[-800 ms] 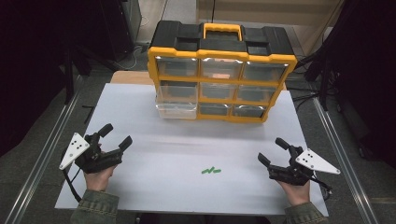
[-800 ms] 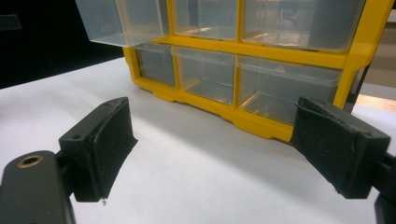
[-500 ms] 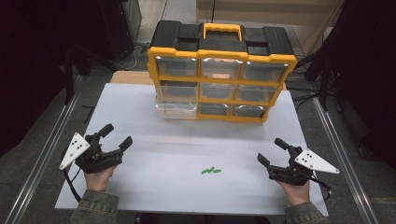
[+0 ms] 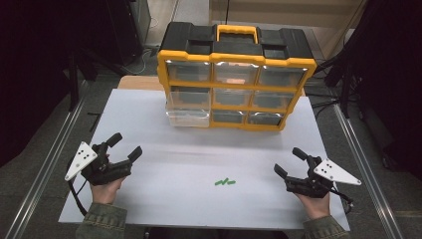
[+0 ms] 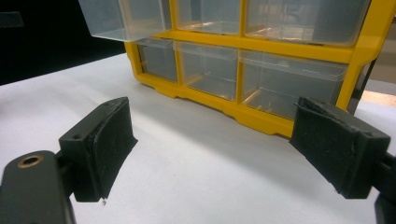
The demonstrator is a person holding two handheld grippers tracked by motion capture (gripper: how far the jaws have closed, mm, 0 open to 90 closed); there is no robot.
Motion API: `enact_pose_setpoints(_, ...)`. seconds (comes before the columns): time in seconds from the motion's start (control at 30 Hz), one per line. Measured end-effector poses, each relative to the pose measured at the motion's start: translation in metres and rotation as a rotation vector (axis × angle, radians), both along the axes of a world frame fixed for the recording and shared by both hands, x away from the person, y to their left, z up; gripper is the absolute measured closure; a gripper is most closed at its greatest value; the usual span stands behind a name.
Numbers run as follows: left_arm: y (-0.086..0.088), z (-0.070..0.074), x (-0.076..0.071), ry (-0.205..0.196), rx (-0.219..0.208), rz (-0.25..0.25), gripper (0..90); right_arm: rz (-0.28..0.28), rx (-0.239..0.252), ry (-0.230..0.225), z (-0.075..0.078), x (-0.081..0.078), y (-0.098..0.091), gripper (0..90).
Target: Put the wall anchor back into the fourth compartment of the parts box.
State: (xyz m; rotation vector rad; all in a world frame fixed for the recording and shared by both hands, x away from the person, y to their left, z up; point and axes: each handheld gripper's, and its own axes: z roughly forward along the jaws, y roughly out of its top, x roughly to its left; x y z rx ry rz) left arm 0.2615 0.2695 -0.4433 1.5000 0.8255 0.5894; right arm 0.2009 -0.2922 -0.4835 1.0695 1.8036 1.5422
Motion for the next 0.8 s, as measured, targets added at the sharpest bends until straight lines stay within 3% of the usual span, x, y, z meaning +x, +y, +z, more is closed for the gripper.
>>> enact_pose_setpoints(0.47, -0.007, 0.003, -0.001, 0.021, 0.096, 0.034, 13.7, 0.008, 0.01, 0.006, 0.0, 0.002, -0.003, 13.8)
enact_pose_setpoints(0.5, -0.008, 0.005, -0.001, 0.022, 0.119, 0.031, 13.7, 0.008, 0.01, 0.006, 0.0, 0.002, -0.003, 13.8)
enact_pose_setpoints(0.53, -0.009, 0.007, -0.001, 0.027, 0.169, 0.025, 13.7, 0.007, 0.015, 0.01, 0.0, 0.002, -0.004, 13.8)
enact_pose_setpoints(0.57, -0.009, 0.007, -0.001, 0.027, 0.169, 0.025, 13.7, 0.007, 0.015, 0.01, 0.0, 0.002, -0.004, 13.8)
enact_pose_setpoints(0.7, -0.008, 0.009, -0.003, 0.063, 0.297, -0.007, 13.7, 0.004, 0.026, 0.001, 0.0, 0.001, -0.005, 13.8)
enact_pose_setpoints(0.8, -0.006, 0.012, -0.003, 0.078, 0.343, -0.03, 13.7, 0.004, 0.029, 0.006, 0.0, 0.001, -0.005, 13.8)
